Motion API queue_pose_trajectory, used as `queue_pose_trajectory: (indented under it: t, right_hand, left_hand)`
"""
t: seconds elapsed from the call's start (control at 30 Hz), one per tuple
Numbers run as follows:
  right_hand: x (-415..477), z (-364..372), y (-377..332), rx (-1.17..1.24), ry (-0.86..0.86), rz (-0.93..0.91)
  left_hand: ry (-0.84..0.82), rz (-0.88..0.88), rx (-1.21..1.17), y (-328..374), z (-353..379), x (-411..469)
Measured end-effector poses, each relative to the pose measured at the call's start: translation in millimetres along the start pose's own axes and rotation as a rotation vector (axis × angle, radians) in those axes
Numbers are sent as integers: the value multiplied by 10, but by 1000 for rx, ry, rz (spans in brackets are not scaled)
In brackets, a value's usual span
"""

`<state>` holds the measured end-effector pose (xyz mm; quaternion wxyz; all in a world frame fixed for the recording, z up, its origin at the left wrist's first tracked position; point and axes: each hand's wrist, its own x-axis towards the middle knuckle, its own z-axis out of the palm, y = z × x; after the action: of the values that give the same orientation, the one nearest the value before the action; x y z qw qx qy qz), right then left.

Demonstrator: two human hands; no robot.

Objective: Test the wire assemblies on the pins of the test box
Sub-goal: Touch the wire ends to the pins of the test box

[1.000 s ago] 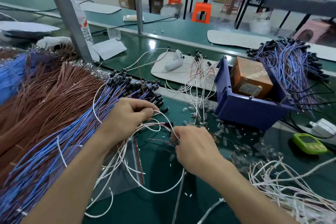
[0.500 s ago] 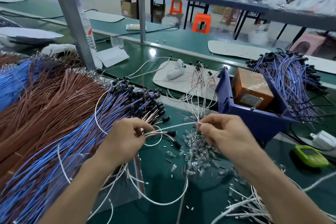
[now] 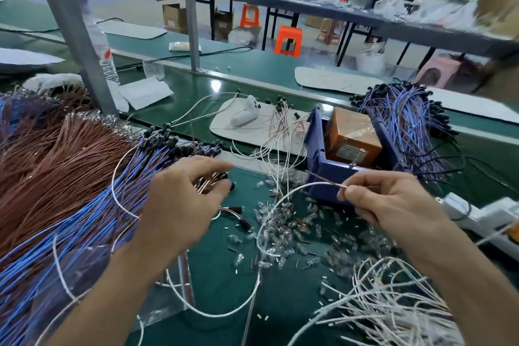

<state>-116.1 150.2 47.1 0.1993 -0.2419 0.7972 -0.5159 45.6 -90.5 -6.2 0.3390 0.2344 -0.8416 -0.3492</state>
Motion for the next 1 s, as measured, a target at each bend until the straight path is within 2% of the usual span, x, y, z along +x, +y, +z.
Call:
queue_pose_trajectory:
  t: [0.1, 0.2, 0.3, 0.43, 0.53, 0.77, 0.9, 1.0]
  right_hand:
    - [-65, -40, -43, -162, -23, -80]
    - [-107, -93, -58, -253, 1, -125]
    - [-161, -172, -49, -292, 19, -137]
    - [-235, -304, 16, -323, 21, -120]
    - [-247, -345, 90, -333, 12, -105]
    - [-229, -457, 253, -289, 59, -78]
    - [-185, -508, 314, -288, 86, -89]
    - [-157, -452, 353, -230, 114, -105]
  left_hand:
    - [-135, 133, -144, 465, 248, 1]
    - [-257, 171, -216, 728, 511, 21]
    - [-300, 91, -333, 783, 663, 48]
    - [-345, 72, -391, 762, 788, -9]
    - [-376, -22, -451, 731, 881, -65]
    - [-397, -223, -467, 574, 912, -91]
    - [-501, -127, -336, 588, 892, -62]
    - [-667, -124, -430, 727, 1022, -125]
